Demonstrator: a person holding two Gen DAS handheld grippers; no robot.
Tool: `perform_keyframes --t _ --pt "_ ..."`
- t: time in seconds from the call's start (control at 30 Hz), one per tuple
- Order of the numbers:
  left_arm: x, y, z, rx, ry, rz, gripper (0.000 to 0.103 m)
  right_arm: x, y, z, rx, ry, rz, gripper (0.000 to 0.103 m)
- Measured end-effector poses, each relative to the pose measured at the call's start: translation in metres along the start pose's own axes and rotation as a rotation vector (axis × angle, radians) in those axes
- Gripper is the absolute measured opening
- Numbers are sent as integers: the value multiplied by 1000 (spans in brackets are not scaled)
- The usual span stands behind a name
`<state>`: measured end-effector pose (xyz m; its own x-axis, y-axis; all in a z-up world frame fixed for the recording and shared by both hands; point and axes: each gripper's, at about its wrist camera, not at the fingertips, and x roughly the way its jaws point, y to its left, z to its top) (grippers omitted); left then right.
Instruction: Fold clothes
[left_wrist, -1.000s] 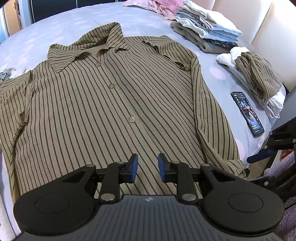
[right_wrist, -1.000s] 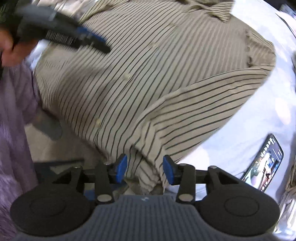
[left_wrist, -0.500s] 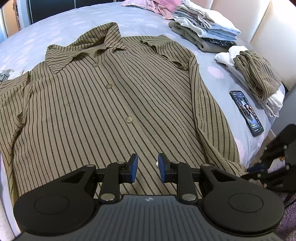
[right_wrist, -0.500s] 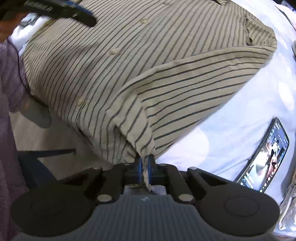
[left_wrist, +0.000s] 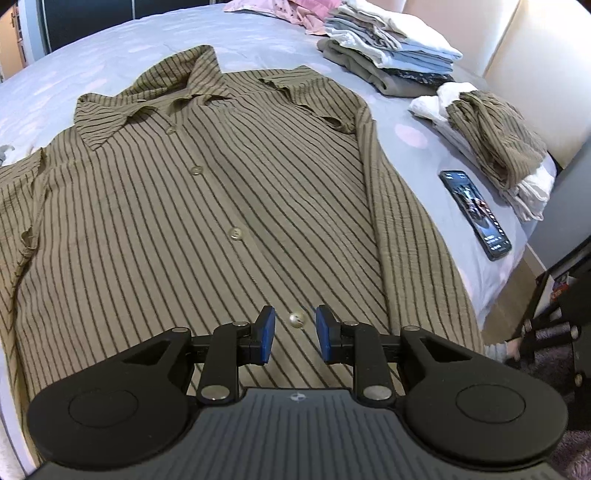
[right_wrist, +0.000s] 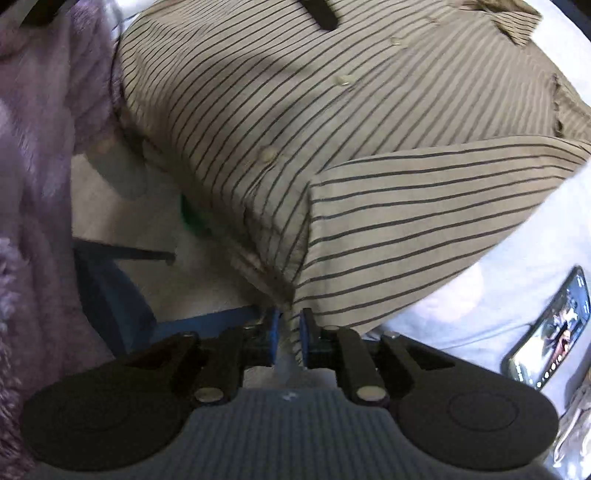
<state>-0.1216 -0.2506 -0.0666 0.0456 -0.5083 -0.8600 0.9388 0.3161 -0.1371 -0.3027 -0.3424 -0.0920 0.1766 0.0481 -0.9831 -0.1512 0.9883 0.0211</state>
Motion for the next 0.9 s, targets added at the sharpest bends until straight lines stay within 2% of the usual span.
perform_keyframes --t 0.07,0.13,0.33,0.43,0.5,0.6,0.77,0.9 --pt "1 -4 -2 0 2 -18 23 -4 -8 0 35 -4 -18 23" --pt "3 -10 -4 -1 11 -43 23 -6 -16 -1 65 12 -40 31" --pt "21 -34 2 -2 105 -91 23 -1 -37 -4 113 110 -133 32" --pt "32 -47 7 -1 165 -103 23 -8 -56 -5 130 128 -163 32" --pt "39 -55 11 0 203 -112 23 -17 -70 -6 130 122 -194 33" --pt "51 -61 19 4 219 -117 23 -31 -93 -7 132 99 -251 37" --pt "72 -71 25 13 263 -122 23 -46 -129 -4 174 28 -313 45" --pt "90 -74 24 10 329 -71 23 -68 -164 1 183 -9 -370 51"
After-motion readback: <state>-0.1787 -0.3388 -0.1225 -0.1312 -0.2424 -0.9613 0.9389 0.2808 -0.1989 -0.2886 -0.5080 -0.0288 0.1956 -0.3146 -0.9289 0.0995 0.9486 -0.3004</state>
